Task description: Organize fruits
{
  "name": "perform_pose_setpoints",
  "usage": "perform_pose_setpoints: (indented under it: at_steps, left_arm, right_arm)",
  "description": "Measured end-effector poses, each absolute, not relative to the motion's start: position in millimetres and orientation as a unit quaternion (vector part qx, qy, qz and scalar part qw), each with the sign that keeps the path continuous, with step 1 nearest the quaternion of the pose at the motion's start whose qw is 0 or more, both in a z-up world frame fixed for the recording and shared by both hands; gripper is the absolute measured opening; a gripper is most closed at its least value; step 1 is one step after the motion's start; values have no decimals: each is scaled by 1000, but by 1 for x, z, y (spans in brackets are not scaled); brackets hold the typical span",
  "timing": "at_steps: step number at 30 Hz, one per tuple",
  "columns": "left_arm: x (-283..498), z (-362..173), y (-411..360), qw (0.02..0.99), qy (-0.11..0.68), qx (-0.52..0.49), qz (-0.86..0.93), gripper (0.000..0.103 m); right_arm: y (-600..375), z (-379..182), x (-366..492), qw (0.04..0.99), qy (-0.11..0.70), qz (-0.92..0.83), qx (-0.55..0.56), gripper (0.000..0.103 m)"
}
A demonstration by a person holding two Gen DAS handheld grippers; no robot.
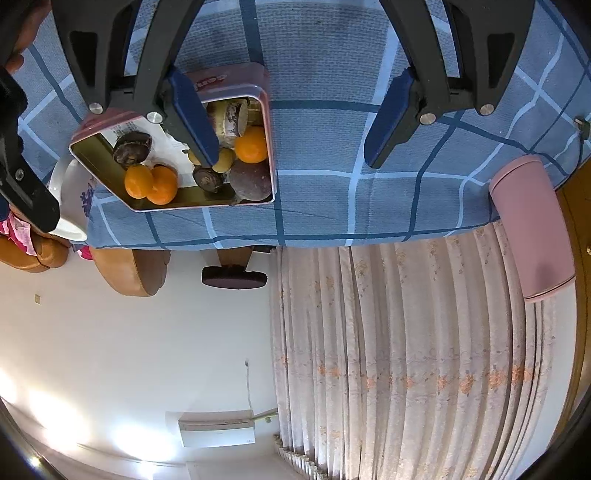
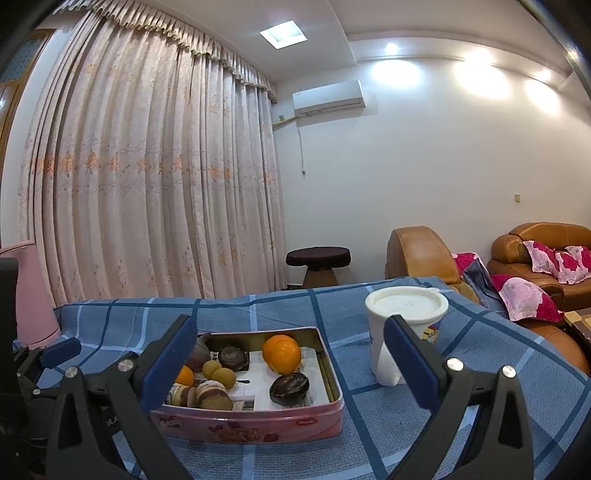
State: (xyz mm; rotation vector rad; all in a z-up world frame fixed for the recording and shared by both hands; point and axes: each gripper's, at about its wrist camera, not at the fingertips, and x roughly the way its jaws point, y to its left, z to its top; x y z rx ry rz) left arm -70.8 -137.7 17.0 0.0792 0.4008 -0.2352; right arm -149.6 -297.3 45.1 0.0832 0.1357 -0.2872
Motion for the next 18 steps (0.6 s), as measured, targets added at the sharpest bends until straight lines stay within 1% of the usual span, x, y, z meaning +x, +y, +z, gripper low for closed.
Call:
perform_pose_setpoints:
  at_steps: [18]
  left_arm:
    - [-70,16,-137,972,201,37,-113,82]
  right_arm:
    - [-298,45,-150,986,68,-144,44,103]
